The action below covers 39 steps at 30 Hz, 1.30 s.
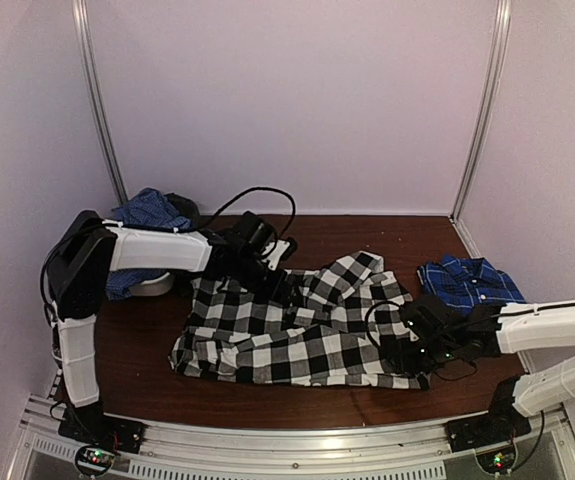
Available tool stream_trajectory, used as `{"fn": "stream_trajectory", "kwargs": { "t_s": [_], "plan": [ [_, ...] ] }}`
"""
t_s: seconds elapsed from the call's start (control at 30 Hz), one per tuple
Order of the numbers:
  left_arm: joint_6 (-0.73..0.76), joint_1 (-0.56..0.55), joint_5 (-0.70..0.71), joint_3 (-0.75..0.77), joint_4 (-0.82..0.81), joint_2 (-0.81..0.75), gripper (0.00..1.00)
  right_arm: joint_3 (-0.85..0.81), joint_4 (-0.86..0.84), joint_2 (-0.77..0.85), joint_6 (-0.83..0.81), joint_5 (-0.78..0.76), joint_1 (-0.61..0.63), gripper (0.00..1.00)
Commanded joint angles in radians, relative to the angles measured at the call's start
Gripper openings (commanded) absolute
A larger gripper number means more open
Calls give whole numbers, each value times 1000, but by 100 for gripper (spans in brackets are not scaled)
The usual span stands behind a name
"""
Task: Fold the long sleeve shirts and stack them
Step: Pick up the sleeve from the 1/3-folded shirt.
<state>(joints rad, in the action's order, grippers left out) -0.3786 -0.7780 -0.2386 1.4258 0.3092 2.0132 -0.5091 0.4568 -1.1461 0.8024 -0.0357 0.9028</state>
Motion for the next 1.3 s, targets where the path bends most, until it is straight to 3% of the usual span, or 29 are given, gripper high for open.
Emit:
{"fn": "stream_trajectory", "kwargs": {
  "t_s": [0.0,0.23,0.63,0.8,1.07,1.27],
  "plan": [
    [67,26,-97,72,-44,54,67,-58,12,-69,-44,-32,4,51],
    [106,33,-147,178,-24,163,57,-110,0,-121,-72,-30,4,51],
    [115,40,-118,265,12,276,53,-122,-14,-164,-85,-21,2,51],
    [108,40,-138,235,3,274,41,-121,-26,-188,-94,-16,2,51],
    [97,39,-170,218,-18,248,10,-120,-38,-207,-100,-11,2,51],
    [104,40,-164,240,4,206,0,-121,-26,-196,-101,-22,1,51]
  ]
}}
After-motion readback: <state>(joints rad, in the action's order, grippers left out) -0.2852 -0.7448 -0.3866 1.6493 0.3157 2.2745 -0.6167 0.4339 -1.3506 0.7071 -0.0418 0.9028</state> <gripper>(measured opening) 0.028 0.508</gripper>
